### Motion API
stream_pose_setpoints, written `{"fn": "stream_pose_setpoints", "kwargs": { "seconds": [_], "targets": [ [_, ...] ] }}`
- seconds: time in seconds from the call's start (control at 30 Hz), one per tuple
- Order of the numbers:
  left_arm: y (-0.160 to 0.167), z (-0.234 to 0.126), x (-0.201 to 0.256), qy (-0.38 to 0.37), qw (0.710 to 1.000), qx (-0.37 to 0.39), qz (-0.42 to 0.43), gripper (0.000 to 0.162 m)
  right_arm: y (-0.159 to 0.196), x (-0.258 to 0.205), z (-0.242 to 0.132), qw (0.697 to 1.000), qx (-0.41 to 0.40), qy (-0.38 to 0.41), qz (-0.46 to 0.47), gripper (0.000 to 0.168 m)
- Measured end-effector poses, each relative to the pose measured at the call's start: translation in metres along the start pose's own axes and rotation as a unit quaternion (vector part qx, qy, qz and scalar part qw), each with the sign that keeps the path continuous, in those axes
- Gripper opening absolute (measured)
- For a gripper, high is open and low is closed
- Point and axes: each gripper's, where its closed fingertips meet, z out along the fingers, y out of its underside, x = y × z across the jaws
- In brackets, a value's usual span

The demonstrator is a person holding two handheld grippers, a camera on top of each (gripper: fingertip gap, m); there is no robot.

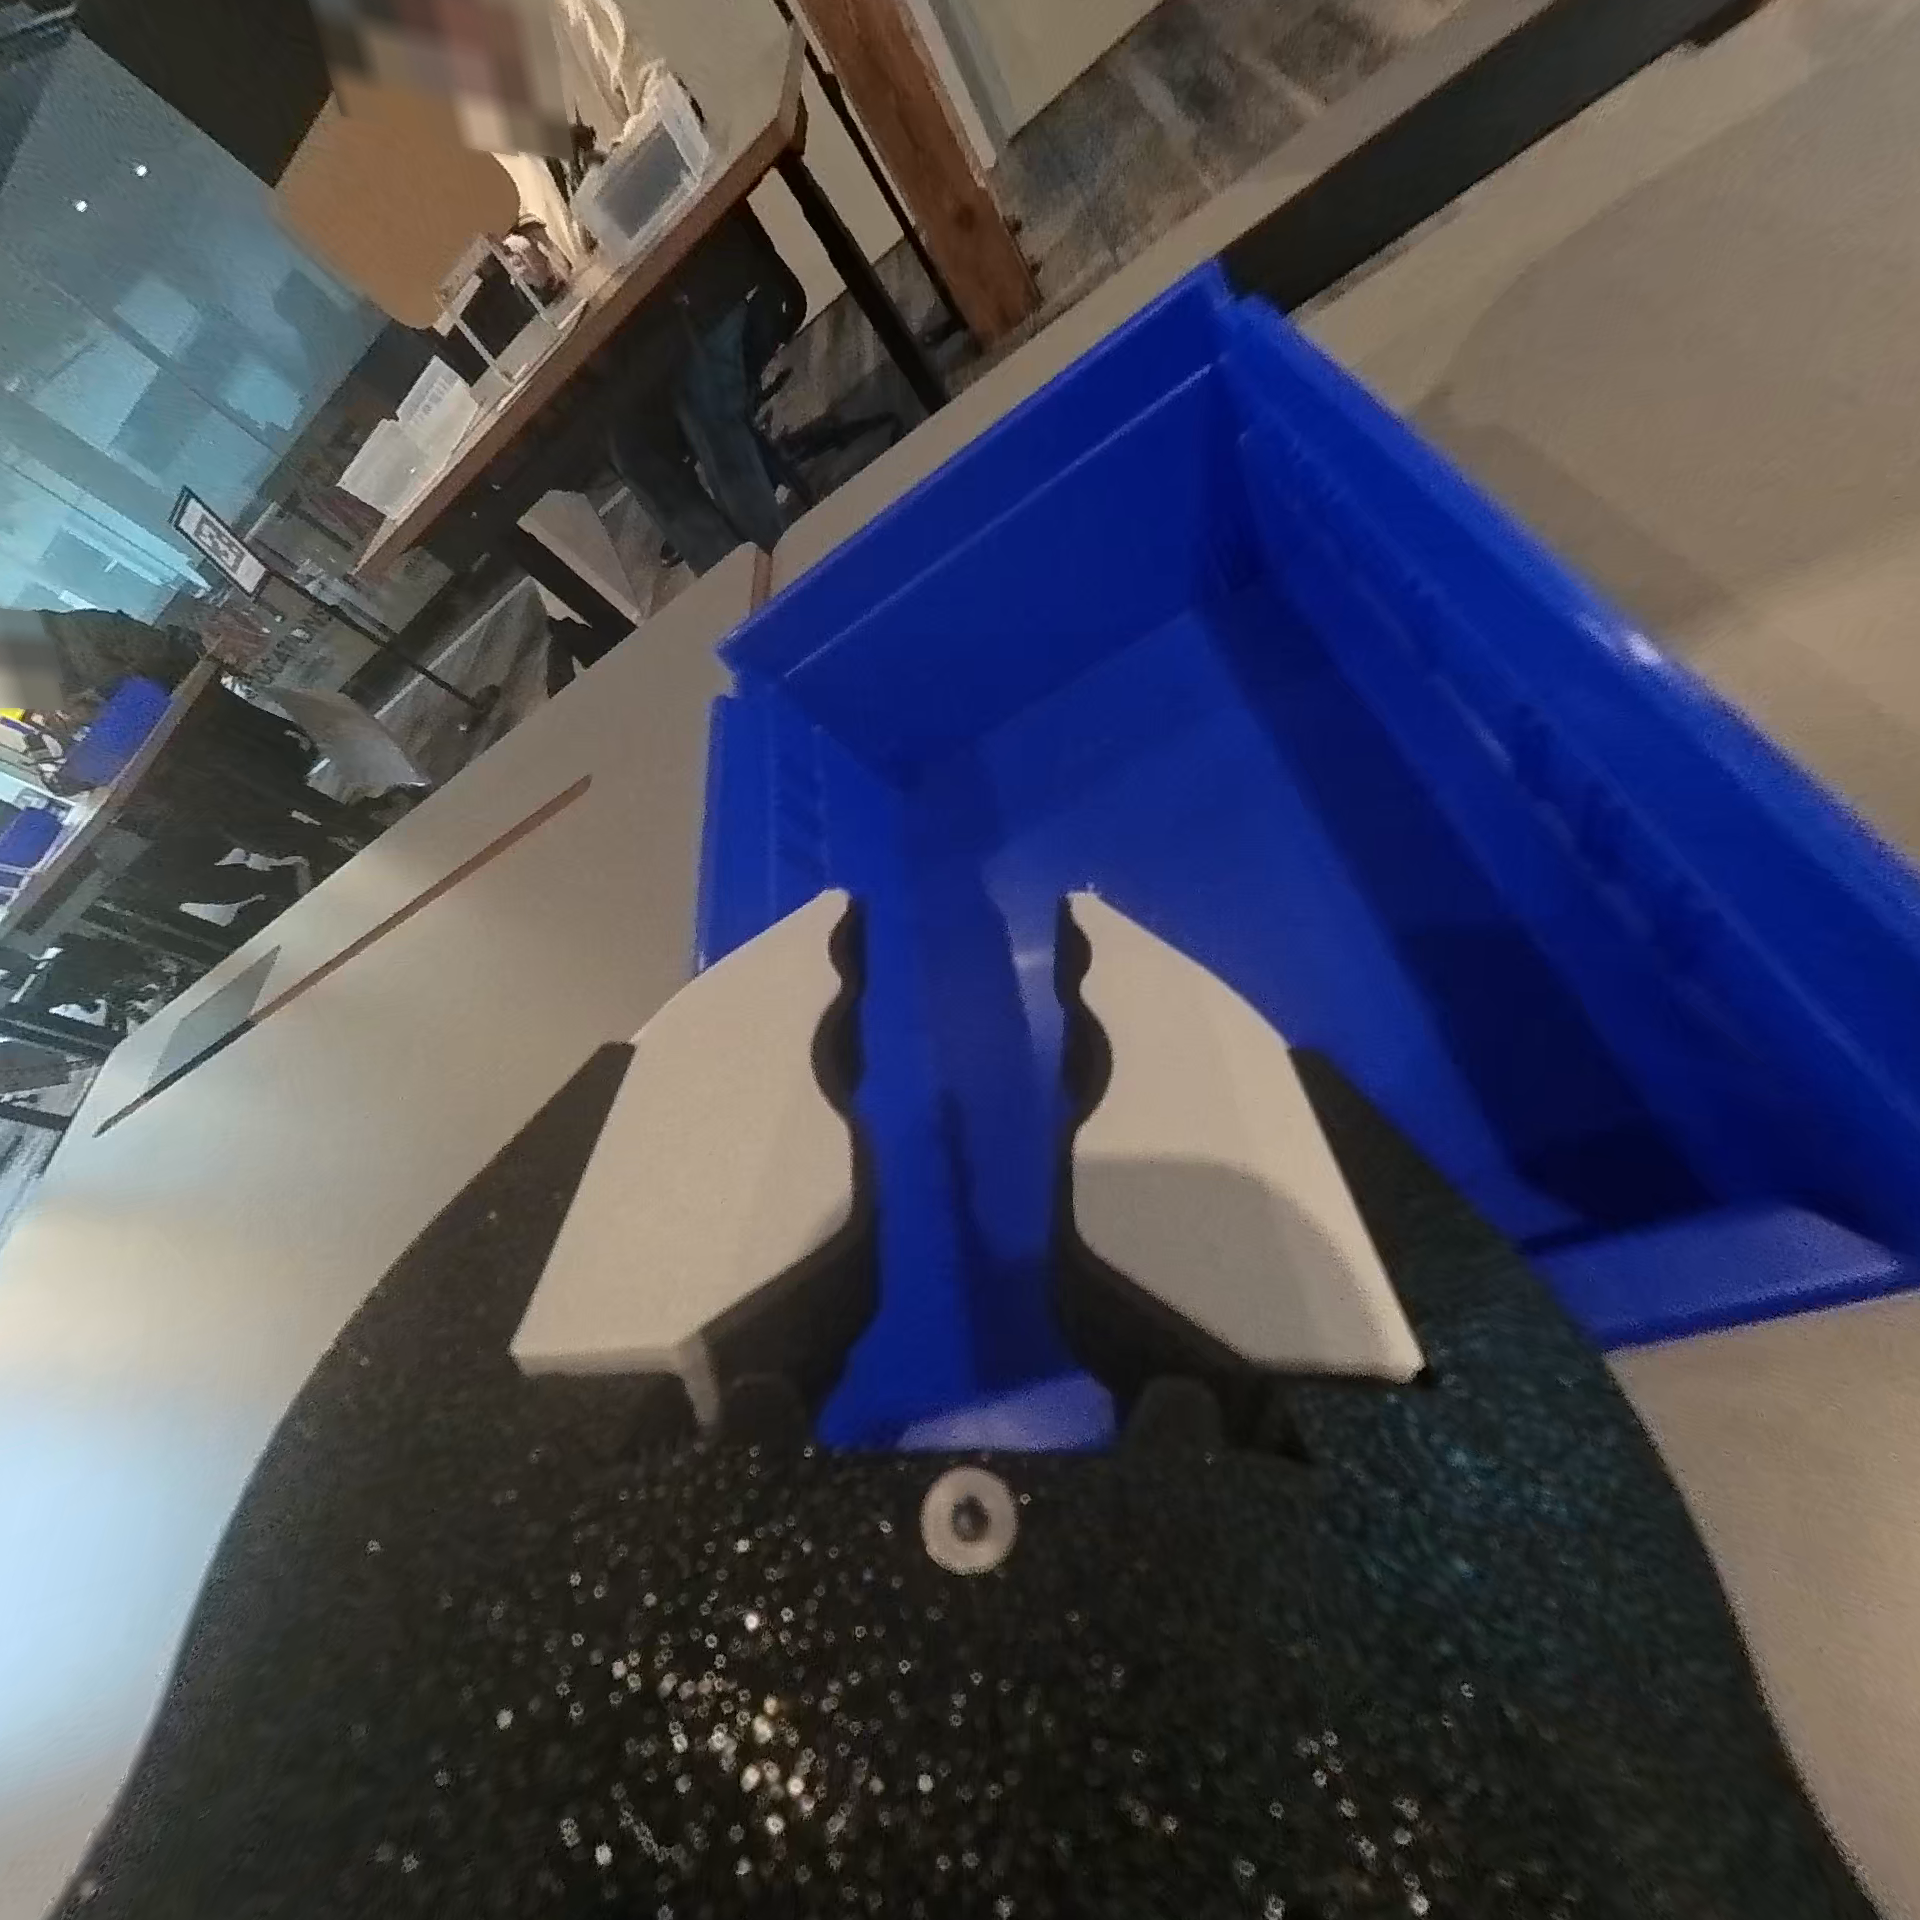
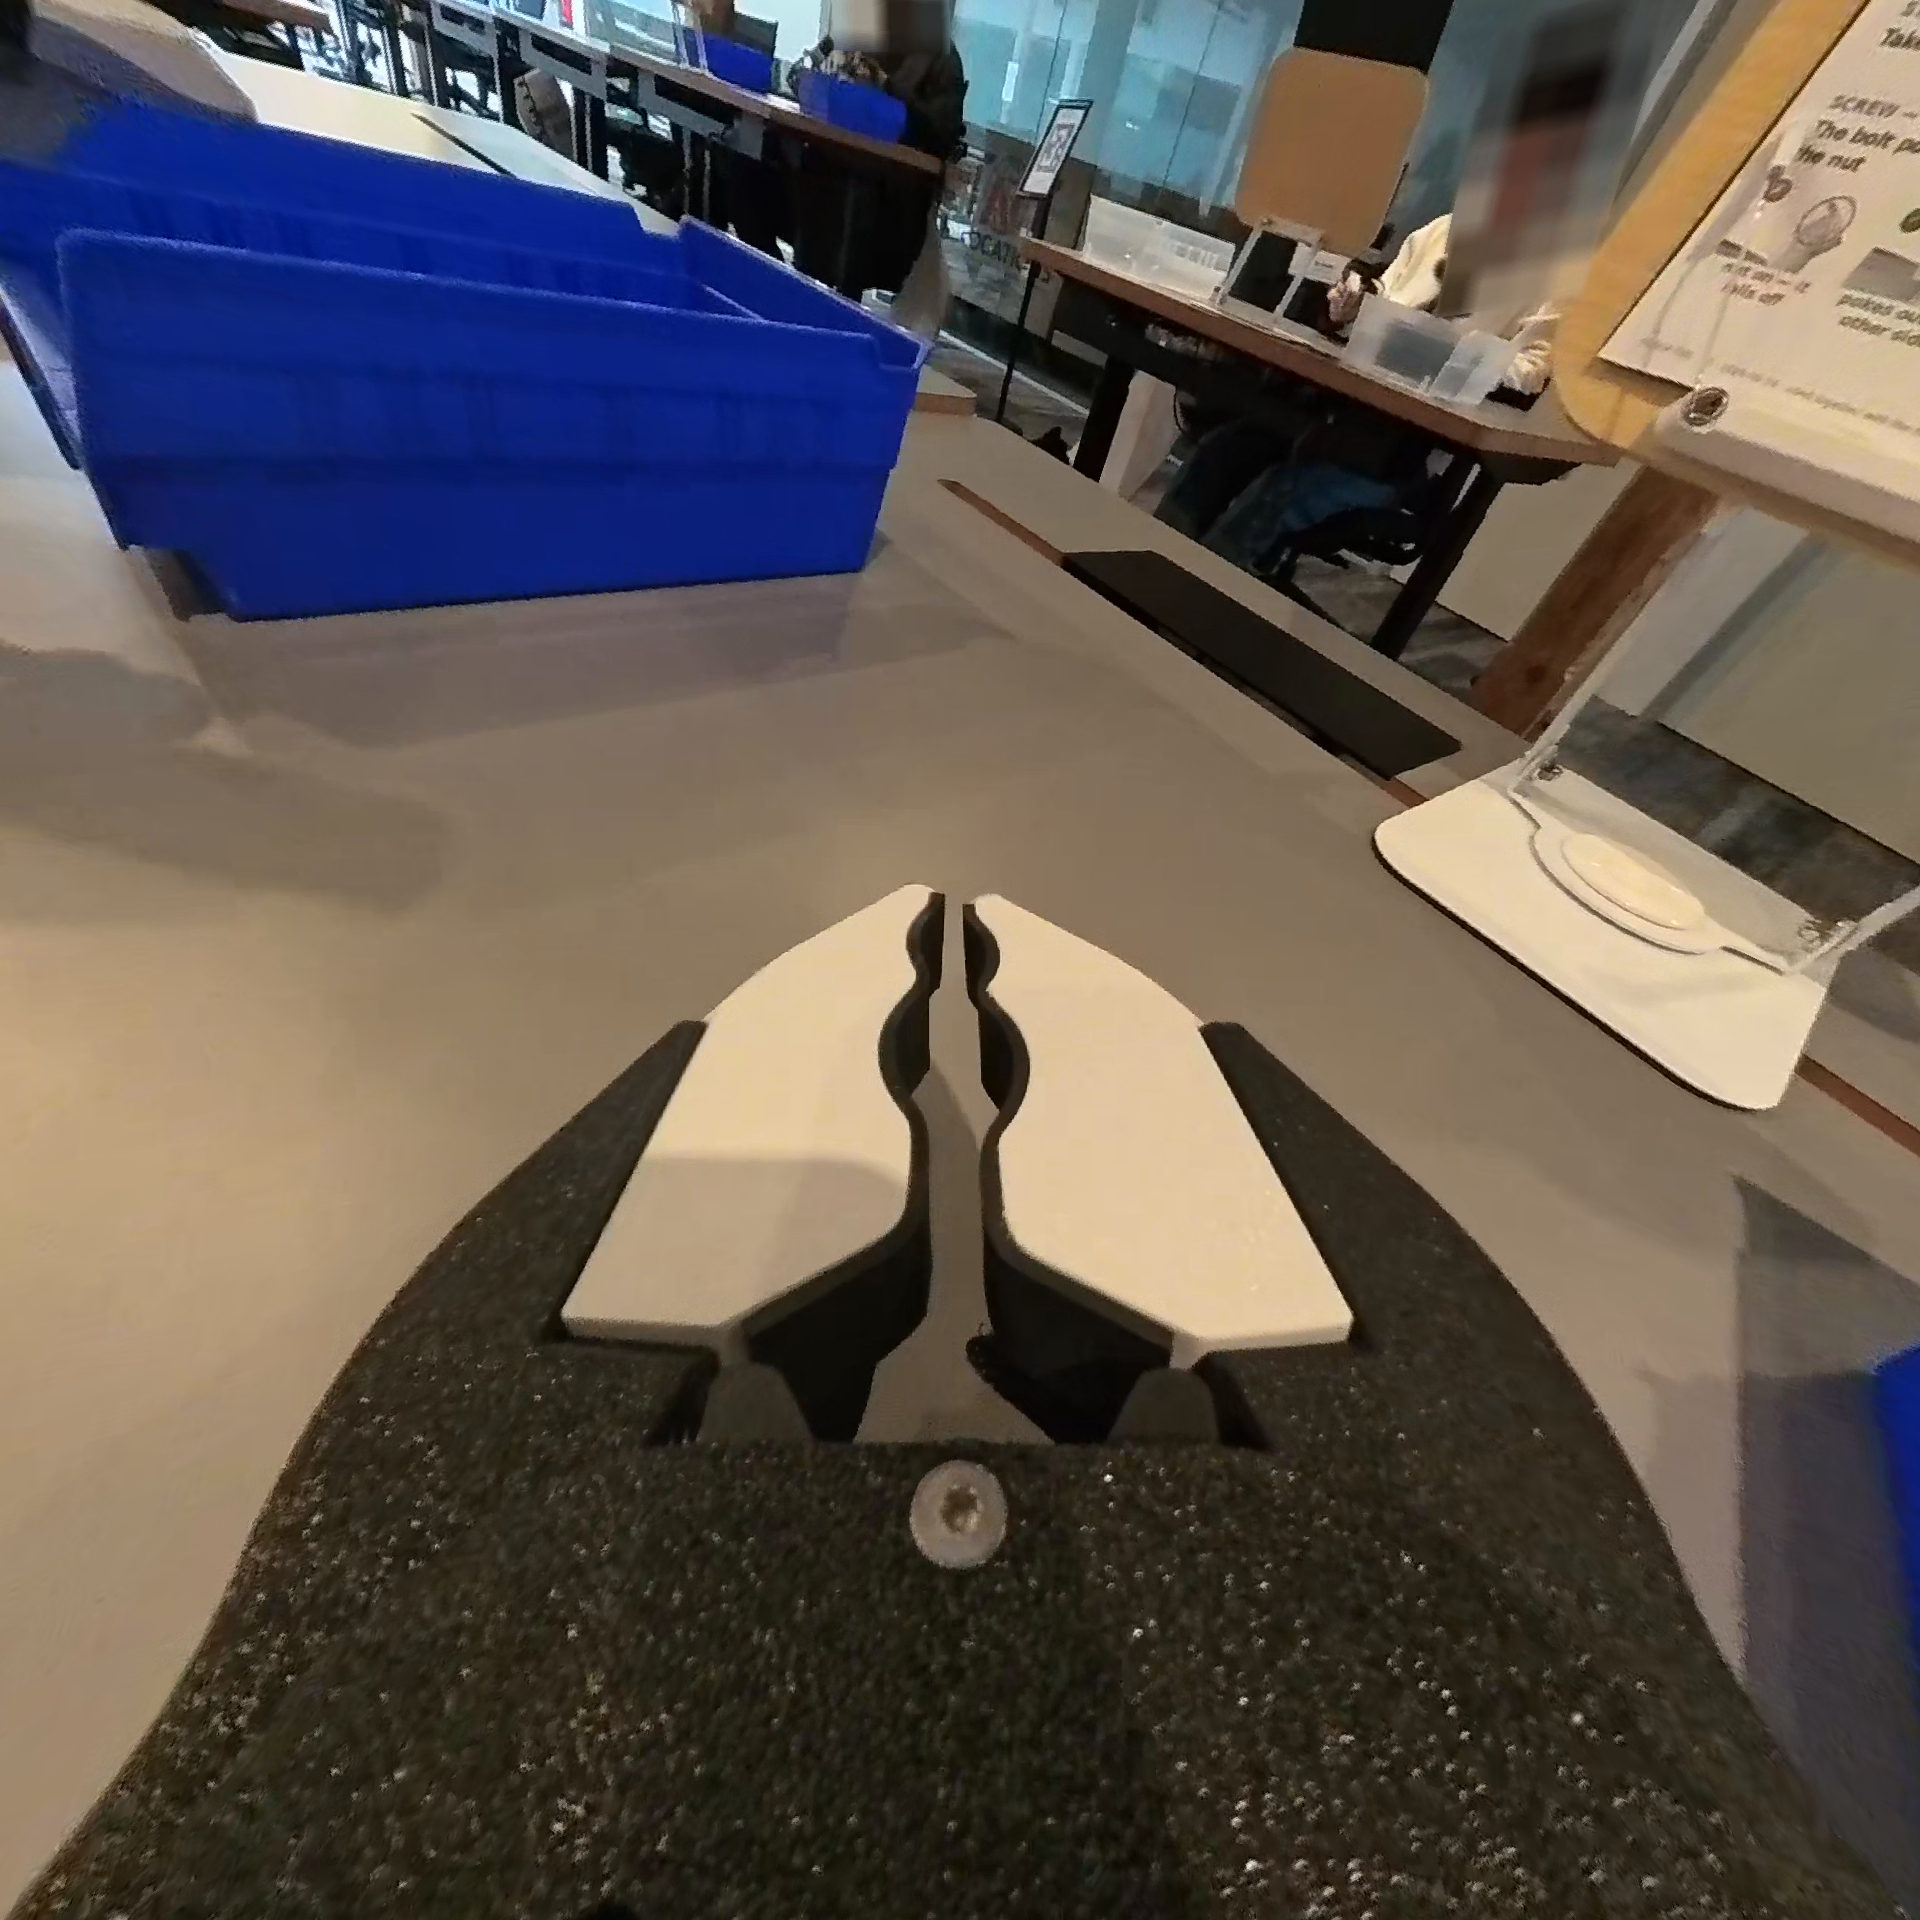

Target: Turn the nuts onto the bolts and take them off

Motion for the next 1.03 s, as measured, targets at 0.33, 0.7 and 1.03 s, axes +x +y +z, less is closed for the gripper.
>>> {"fn": "stream_pose_setpoints", "kwargs": {
  "seconds": [0.33,0.7,1.03],
  "targets": [
    [0.022,0.026,0.009,0.113,0.99,-0.063,0.05,0.036,0.0,0.007,-0.001,0.998,0.015,-0.018,0.06,0.003],
    [0.058,0.006,0.066,0.461,0.83,-0.222,0.223,0.033,0.0,0.013,0.0,0.997,0.017,-0.019,0.073,0.003],
    [0.093,-0.006,0.076,0.579,0.681,-0.353,0.276,0.025,0.002,0.009,0.003,0.998,0.007,-0.023,0.056,0.003]
  ]
}}
